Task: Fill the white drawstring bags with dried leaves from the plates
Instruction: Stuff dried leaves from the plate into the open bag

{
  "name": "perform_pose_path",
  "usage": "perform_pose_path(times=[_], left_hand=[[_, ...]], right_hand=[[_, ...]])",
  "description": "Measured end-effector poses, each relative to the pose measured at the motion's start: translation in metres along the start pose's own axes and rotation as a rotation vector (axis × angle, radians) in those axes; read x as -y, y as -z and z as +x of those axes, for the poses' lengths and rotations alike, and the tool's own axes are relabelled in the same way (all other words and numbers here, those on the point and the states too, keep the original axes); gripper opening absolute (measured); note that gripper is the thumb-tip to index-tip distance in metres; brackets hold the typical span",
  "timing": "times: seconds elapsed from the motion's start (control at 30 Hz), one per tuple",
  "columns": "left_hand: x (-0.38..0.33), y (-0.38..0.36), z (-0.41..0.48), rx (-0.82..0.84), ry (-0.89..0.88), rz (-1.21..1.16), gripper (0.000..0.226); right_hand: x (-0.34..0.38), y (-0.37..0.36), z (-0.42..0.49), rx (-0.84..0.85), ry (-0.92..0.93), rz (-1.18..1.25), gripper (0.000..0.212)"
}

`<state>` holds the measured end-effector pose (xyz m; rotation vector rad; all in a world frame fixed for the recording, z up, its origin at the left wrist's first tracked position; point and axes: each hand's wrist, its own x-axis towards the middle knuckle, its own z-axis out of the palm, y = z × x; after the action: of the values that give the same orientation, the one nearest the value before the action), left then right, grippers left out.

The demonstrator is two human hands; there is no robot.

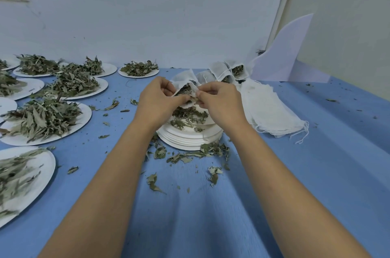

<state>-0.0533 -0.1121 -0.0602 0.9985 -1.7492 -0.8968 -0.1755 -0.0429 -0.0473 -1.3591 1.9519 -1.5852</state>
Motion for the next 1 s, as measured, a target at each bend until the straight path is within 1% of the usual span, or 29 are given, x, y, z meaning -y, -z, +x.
perform_pose_path(times=[0.07, 0.2, 0.3, 0.37, 0.47, 0.6, 0.67, 0.73, 0.8, 0.83, 0.9, 1.0], left_hand=[[0.001, -0.001, 0.001, -0.036, -0.016, 0.021, 0.031], [0.0, -0.001, -0.001, -0.082, -0.084, 0.06, 0.029], [-0.002, 0.001, 0.0, -0.053, -0.145, 0.08, 0.027], [-0.003, 0.001, 0.0, -0.032, -0.16, 0.092, 0.022], [-0.004, -0.004, -0.002, -0.043, -0.171, 0.091, 0.017], [-0.006, -0.008, -0.005, -0.131, -0.187, 0.046, 0.017], [-0.006, -0.008, -0.005, -0.192, -0.19, 0.066, 0.016], [-0.005, -0.007, -0.004, -0.218, -0.177, 0.075, 0.017], [-0.006, -0.005, -0.004, -0.177, -0.137, 0.044, 0.017], [-0.006, -0.004, -0.003, -0.137, -0.103, 0.008, 0.016], [-0.007, -0.003, -0.001, -0.041, -0.005, -0.104, 0.018], [-0.01, -0.001, 0.001, 0.112, 0.132, -0.296, 0.02]], right_hand=[[0.0, 0.0, -0.001, 0.004, 0.008, -0.01, 0.008], [0.003, 0.0, -0.003, 0.036, 0.023, 0.013, 0.022], [0.004, 0.0, -0.004, 0.045, 0.039, 0.016, 0.02], [0.004, -0.001, -0.005, 0.039, 0.044, 0.015, 0.018], [0.005, -0.003, -0.006, 0.012, 0.04, 0.03, 0.02], [0.009, -0.002, -0.006, 0.033, 0.019, 0.133, 0.017], [0.011, -0.003, -0.006, 0.035, 0.03, 0.112, 0.018], [0.011, -0.005, -0.006, 0.0, 0.053, 0.054, 0.022], [0.01, -0.007, -0.006, -0.035, 0.06, 0.028, 0.022], [0.008, -0.008, -0.006, -0.047, 0.05, 0.03, 0.017], [0.006, -0.008, -0.005, -0.057, 0.024, 0.042, 0.007], [0.004, -0.008, -0.003, -0.062, -0.009, 0.073, 0.008]])
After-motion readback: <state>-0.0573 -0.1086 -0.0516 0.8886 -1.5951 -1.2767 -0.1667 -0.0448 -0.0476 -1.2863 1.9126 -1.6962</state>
